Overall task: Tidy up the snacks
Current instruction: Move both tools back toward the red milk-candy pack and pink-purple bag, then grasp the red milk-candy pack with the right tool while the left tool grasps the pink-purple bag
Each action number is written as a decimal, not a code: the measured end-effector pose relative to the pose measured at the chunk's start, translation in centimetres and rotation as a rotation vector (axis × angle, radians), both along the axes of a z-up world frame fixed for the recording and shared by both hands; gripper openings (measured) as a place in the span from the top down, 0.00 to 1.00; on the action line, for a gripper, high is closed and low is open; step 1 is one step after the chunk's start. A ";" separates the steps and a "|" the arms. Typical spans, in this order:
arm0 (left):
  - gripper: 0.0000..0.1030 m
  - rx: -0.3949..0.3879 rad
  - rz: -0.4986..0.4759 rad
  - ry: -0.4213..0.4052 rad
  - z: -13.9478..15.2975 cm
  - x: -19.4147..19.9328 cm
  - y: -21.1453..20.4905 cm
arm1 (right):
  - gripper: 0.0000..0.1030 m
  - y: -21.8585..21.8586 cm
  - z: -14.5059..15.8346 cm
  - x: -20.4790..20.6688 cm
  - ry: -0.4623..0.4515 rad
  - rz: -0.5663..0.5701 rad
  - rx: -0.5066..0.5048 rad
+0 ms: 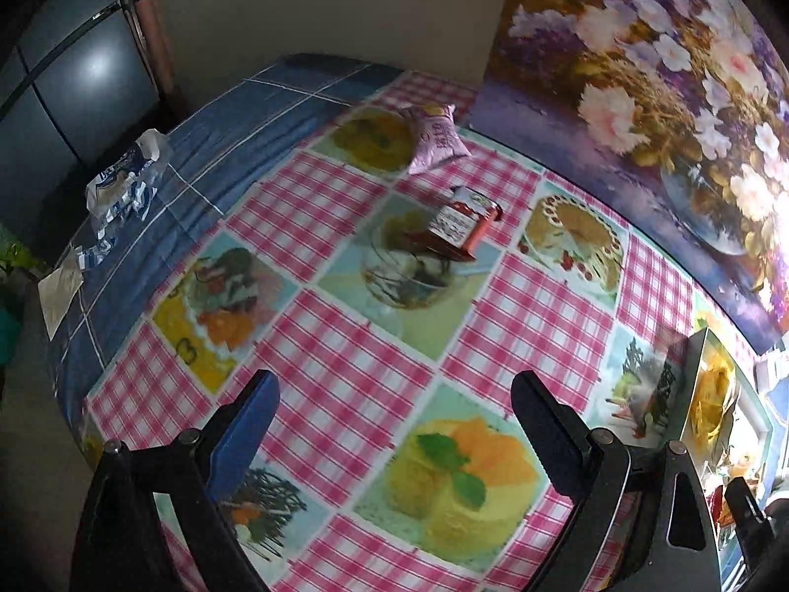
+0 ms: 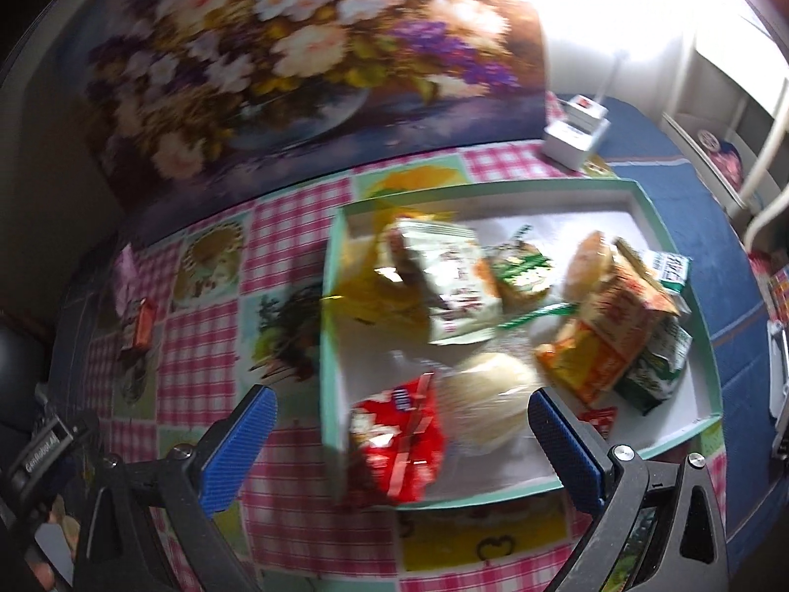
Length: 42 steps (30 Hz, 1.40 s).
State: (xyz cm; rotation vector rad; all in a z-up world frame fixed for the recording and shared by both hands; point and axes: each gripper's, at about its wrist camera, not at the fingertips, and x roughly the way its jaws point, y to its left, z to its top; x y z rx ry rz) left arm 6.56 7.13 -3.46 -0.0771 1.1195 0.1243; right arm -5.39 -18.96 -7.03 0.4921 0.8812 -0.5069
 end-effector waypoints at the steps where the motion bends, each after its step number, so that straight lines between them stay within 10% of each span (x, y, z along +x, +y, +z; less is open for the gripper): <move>1: 0.08 0.002 -0.004 -0.003 0.0 0.2 0.1 | 0.00 0.6 0.1 0.4 0.001 0.018 -0.007; 22: 0.08 0.071 -0.169 0.024 -3.5 10.2 8.6 | 0.00 11.2 -1.9 15.4 0.007 0.337 0.029; 42: 0.08 -0.003 -0.187 0.023 -5.3 18.4 11.6 | 0.00 17.8 -5.1 29.6 0.073 0.407 0.036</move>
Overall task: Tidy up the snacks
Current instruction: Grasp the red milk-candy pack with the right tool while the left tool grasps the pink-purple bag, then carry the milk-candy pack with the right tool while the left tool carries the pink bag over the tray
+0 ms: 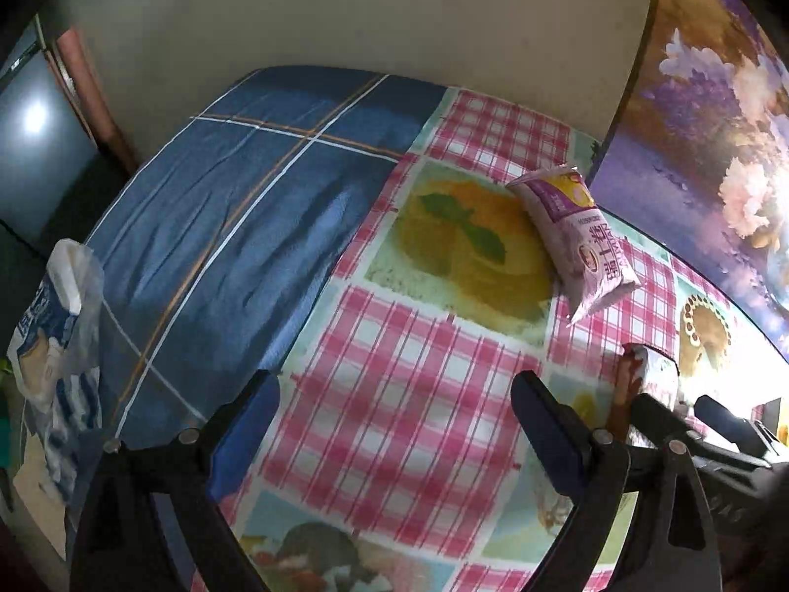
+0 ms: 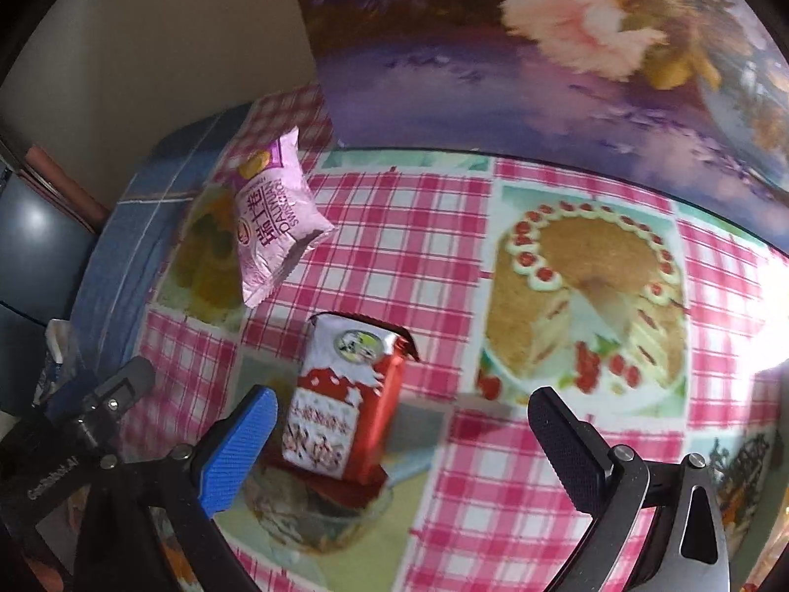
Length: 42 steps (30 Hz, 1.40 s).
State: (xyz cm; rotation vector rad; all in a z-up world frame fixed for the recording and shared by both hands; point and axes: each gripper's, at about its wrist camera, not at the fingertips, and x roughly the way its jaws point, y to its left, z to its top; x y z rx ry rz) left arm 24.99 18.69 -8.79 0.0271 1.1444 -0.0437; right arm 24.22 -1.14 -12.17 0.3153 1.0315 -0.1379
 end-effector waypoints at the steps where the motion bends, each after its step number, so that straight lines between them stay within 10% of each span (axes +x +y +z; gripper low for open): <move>1: 0.08 0.002 -0.010 0.003 0.0 0.2 -0.2 | 0.00 0.1 -0.1 0.2 0.001 0.003 -0.011; 9: 0.08 -0.032 -0.040 -0.018 0.8 2.0 -2.3 | 0.03 -0.9 -0.2 1.0 0.001 0.001 -0.068; 25: 0.08 -0.114 -0.064 -0.008 -0.1 5.9 -10.0 | 0.48 -7.7 0.6 0.2 -0.017 -0.028 -0.081; 33: 0.56 -0.122 -0.032 -0.005 -1.4 6.9 -10.7 | 0.52 -11.5 0.9 -1.3 -0.022 -0.044 -0.086; 42: 0.61 -0.068 0.026 0.007 -0.4 2.4 -10.3 | 0.54 -11.9 1.1 -4.2 -0.040 -0.026 -0.090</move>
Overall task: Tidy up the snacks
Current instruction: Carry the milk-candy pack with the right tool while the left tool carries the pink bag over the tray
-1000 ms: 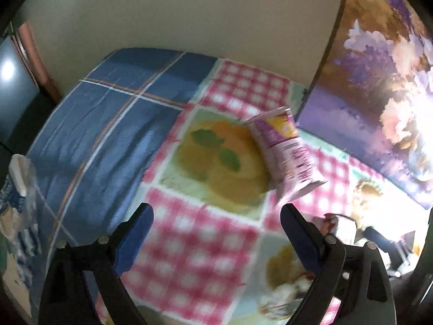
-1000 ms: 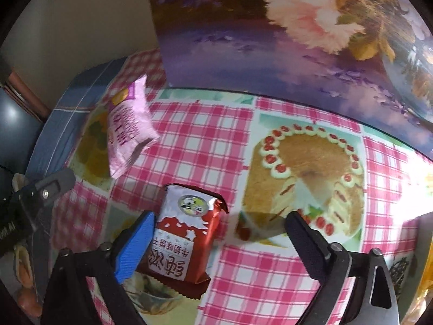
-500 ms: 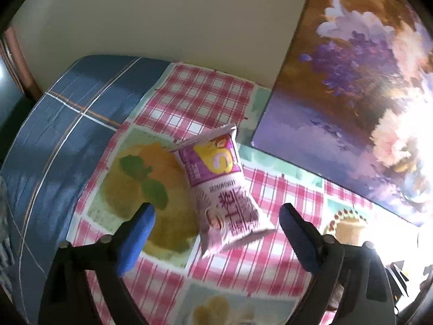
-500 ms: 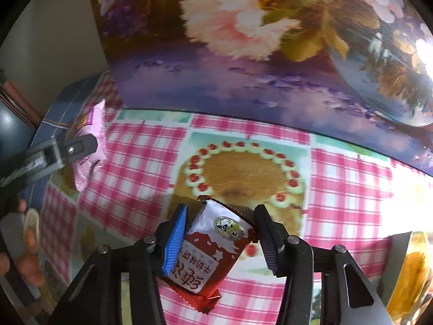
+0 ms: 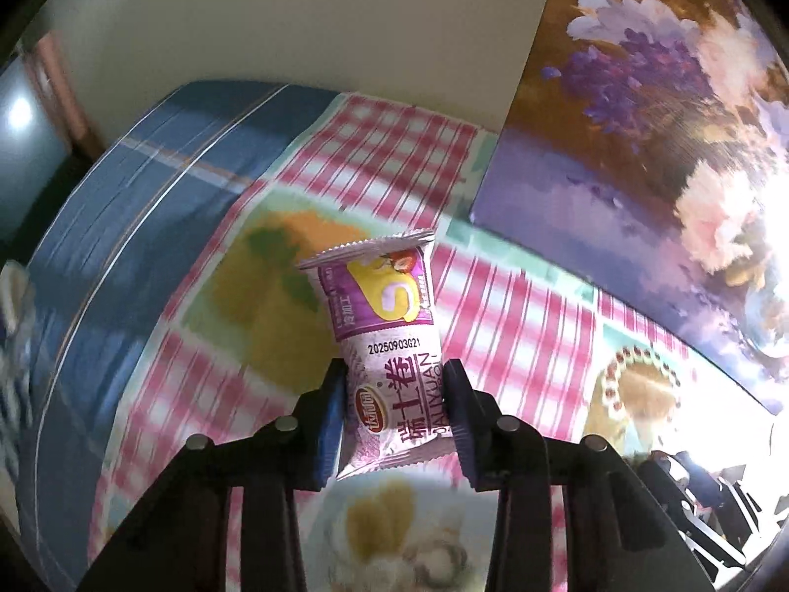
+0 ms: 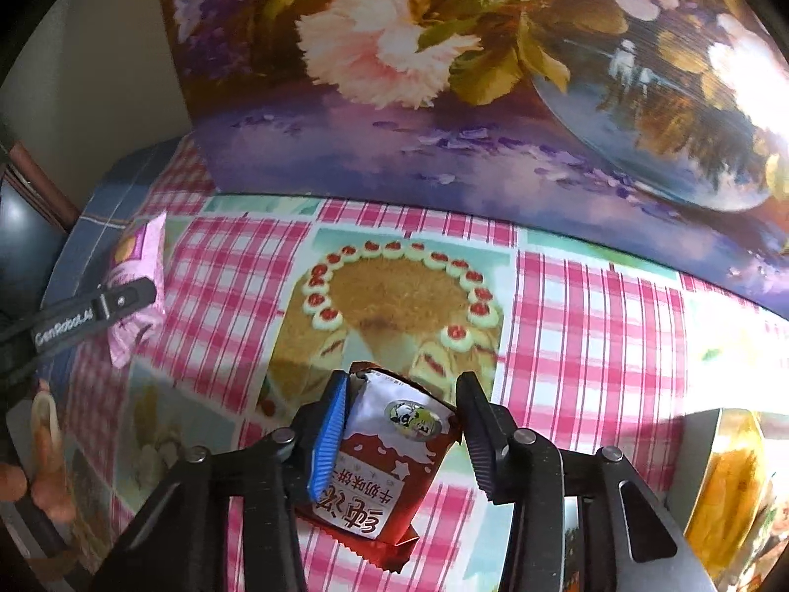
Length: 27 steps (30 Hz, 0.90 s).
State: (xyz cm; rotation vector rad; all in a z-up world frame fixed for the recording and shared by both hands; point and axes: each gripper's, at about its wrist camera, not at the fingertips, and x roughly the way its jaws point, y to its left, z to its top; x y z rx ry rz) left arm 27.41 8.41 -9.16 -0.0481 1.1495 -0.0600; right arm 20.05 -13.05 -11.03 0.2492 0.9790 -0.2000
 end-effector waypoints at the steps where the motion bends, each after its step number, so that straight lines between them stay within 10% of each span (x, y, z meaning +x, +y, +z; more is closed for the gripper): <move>1: 0.61 -0.013 0.014 0.001 0.1 -0.9 0.2 | 0.55 0.2 0.1 -0.6 -0.002 0.004 0.003; 27: 0.61 -0.162 -0.079 -0.086 9.5 -20.0 -8.3 | 0.55 -1.0 6.7 -20.7 -0.218 -0.191 0.025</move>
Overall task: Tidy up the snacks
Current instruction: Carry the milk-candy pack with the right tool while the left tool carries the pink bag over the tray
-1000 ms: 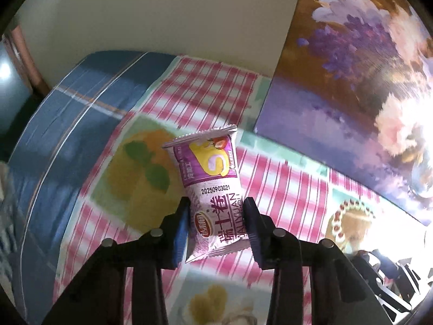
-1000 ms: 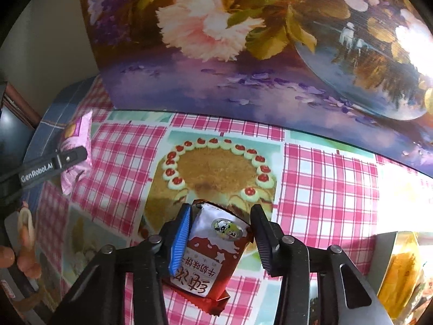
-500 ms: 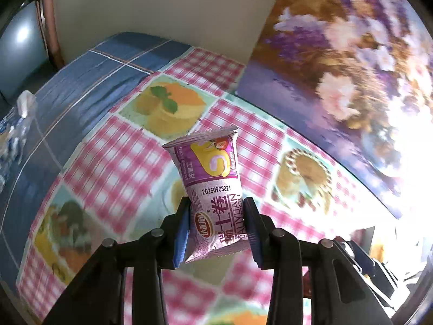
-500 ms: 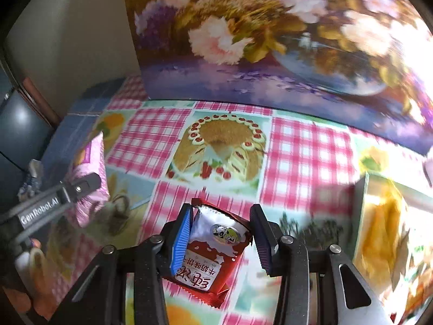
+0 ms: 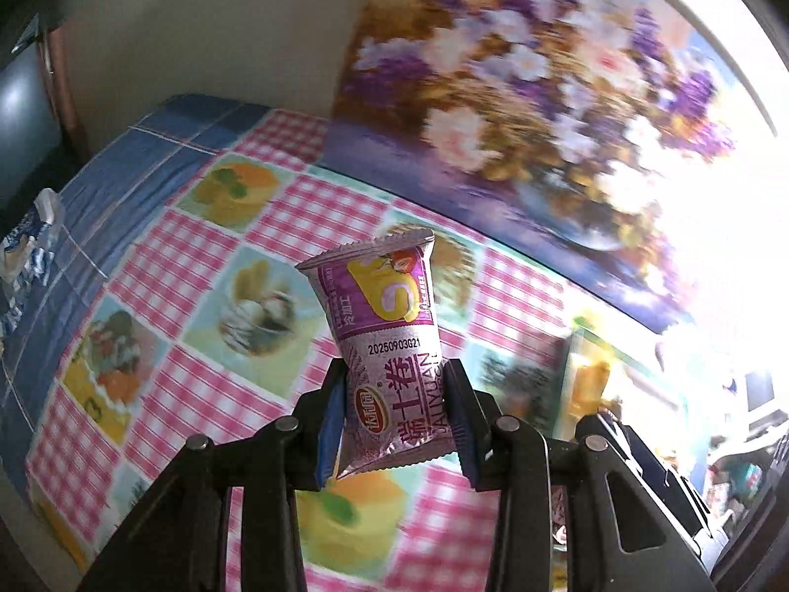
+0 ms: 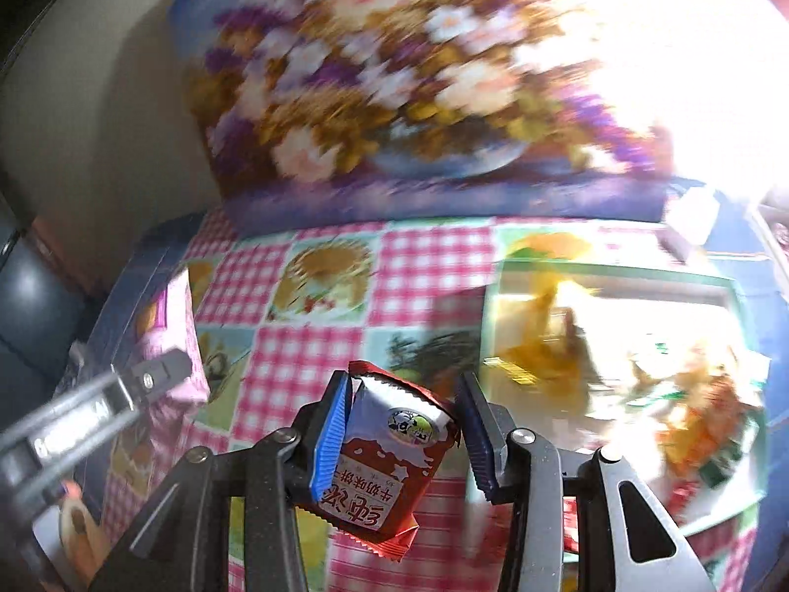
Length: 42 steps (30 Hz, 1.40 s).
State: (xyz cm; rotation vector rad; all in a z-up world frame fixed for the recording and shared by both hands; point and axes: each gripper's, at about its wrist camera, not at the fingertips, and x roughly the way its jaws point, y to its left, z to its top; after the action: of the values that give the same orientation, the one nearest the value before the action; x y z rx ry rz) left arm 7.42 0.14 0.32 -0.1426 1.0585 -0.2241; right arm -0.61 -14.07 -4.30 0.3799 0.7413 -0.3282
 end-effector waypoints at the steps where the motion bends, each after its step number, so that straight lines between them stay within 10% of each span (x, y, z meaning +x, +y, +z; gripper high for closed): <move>1: 0.61 -0.010 -0.010 -0.002 0.3 -0.7 -0.8 | 0.55 -0.6 0.3 -0.8 -0.009 -0.021 0.010; 21: 0.61 0.042 -0.306 -0.068 0.6 -8.7 -15.4 | 0.55 -15.1 -2.8 -13.1 0.083 -0.472 0.129; 42: 0.60 0.055 -0.458 -0.081 -2.4 -9.4 -22.1 | 0.54 -16.7 -8.2 -11.8 0.164 -0.438 0.244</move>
State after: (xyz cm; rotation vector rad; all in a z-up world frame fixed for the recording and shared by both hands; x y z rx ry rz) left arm -2.00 -21.93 -2.13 0.1606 1.0053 -0.6086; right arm -12.43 -30.79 -12.52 0.7569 0.8597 -0.6898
